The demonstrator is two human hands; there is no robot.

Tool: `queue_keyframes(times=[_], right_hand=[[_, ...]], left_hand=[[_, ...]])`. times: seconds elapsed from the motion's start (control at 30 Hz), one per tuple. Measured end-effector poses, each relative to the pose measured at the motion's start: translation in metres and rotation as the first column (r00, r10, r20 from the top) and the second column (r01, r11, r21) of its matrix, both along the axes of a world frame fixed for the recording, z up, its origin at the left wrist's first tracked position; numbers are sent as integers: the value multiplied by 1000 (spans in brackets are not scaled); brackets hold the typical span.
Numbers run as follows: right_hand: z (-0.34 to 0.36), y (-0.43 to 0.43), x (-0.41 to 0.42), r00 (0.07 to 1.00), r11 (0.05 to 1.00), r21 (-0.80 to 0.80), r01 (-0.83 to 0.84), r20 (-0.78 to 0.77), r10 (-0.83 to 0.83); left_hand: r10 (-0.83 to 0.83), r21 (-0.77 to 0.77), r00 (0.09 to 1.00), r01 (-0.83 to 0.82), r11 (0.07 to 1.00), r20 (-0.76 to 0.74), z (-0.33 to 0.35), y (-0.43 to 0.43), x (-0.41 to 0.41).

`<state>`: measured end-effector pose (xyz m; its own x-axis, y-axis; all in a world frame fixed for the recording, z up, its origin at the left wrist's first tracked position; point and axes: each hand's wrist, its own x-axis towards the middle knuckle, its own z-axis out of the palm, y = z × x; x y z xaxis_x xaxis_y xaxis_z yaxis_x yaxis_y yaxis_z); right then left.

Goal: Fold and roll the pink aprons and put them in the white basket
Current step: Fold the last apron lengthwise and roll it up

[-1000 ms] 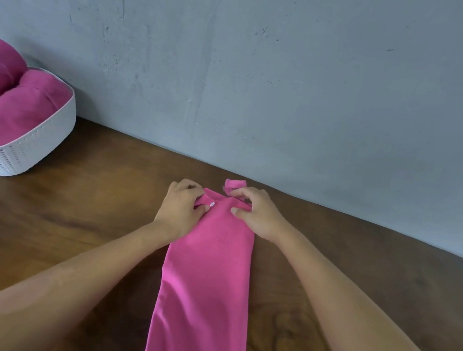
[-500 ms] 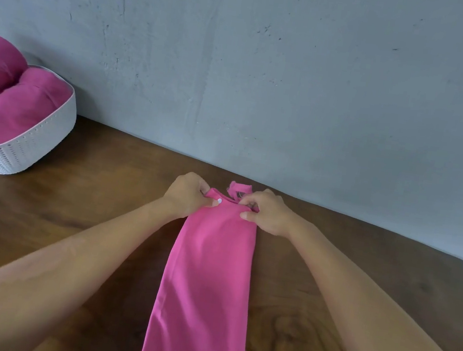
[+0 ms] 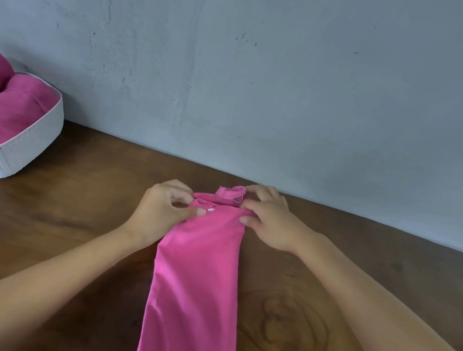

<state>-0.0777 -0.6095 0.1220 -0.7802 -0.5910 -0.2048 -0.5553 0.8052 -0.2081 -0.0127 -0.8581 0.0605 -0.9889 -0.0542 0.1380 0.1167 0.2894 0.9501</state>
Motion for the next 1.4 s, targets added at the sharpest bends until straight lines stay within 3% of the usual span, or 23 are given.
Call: queue_keyframes(times=[0.43,0.53,0.67,0.73,0.93,1.03,1.27,1.4], right_hand=[[8,22,77,954,1000,10,-12,-300,15],[6,27,88,914,1000,25,-9,-406,18],[-3,27,105,812,983,177,-47,-566,140],[-6,27,115,790,987,161,-28,-601,121],[-1,31,140,805,998,-46,-40,-593,5],[7,37,155,893,984,-177,-34,-447,-50],[1,59,201,830,957,-267,-114,-555,-56],[-8,78,239,820,972,-200,-126,-572,-11]], left_hand=[[-79,99,997,81,992,-27,14,1,66],[-53,140,998,56,989,-23,15,1,75],[-19,191,1000,19,981,-1,14,3,81],[-13,206,1000,10,979,9,14,4,83],[-81,197,997,82,977,-18,26,-1,98],[-62,177,996,71,982,-57,36,0,110],[-102,40,992,106,994,-74,37,18,168],[-128,-28,988,126,992,-89,27,33,209]])
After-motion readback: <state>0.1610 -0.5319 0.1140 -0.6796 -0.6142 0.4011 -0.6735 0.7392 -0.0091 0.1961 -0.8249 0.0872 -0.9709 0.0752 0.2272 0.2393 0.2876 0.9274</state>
